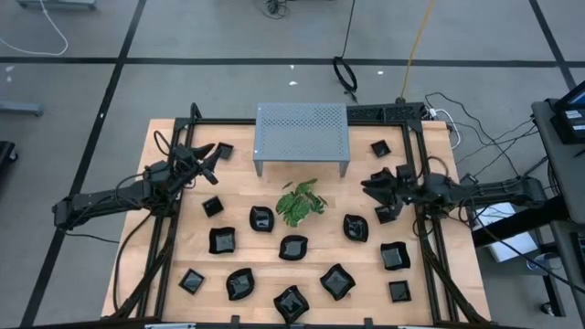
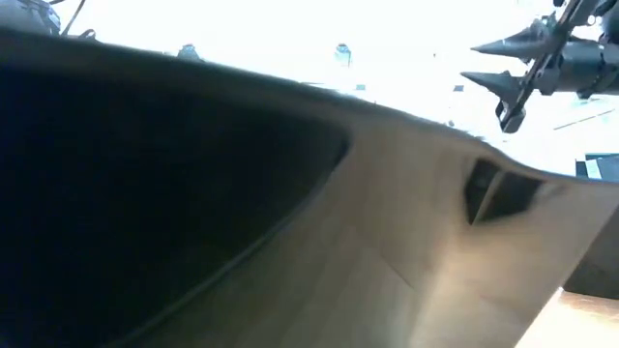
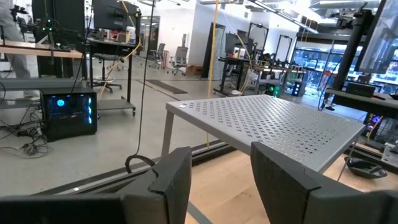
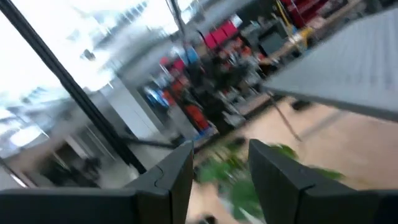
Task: Pick & Place Mini shaped plates
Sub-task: Put the square plate on the shelf
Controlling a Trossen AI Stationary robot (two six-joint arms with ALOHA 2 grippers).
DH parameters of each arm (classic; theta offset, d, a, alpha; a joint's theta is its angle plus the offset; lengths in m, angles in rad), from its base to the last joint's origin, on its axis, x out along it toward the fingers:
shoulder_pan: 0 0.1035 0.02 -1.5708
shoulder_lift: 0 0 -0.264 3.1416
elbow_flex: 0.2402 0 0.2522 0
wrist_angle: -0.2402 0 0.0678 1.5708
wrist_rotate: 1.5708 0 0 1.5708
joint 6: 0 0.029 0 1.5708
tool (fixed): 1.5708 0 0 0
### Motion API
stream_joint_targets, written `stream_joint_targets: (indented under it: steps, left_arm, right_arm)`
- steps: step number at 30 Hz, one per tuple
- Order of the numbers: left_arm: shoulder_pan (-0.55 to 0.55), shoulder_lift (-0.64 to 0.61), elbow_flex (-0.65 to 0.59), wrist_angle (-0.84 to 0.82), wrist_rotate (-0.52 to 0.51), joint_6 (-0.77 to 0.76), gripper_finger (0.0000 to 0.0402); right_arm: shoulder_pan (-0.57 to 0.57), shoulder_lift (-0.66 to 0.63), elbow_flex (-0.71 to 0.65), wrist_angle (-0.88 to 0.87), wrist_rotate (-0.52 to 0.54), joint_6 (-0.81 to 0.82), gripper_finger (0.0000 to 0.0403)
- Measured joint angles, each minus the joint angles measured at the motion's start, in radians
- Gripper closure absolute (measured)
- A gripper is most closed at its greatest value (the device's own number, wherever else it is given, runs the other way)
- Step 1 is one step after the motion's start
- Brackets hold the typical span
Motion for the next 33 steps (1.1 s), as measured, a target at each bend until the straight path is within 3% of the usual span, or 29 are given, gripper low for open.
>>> stream_joint_targets:
  steps: [5, 14, 22, 28, 33]
  left_arm:
    - [0.000, 0.000, 0.000, 0.000, 0.000, 0.000, 0.0231]
    - [0.000, 0.000, 0.000, 0.000, 0.000, 0.000, 0.0231]
    - [0.000, 0.000, 0.000, 0.000, 0.000, 0.000, 0.0231]
    - [0.000, 0.000, 0.000, 0.000, 0.000, 0.000, 0.0231]
    - [0.000, 0.000, 0.000, 0.000, 0.000, 0.000, 0.0231]
  right_arm:
    - [-0.032, 0.036, 0.098, -0.140, 0.031, -0.112, 0.0261]
    - [-0.119, 0.167, 0.295, -0.431, 0.240, -0.207, 0.0261]
    - [-0.222, 0.384, 0.601, -0.841, 0.452, -0.243, 0.0261]
    - [-0.352, 0.575, 0.808, -1.084, 0.467, -0.128, 0.0261]
    - [-0.484, 0.712, 0.886, -1.125, 0.461, -0.120, 0.0261]
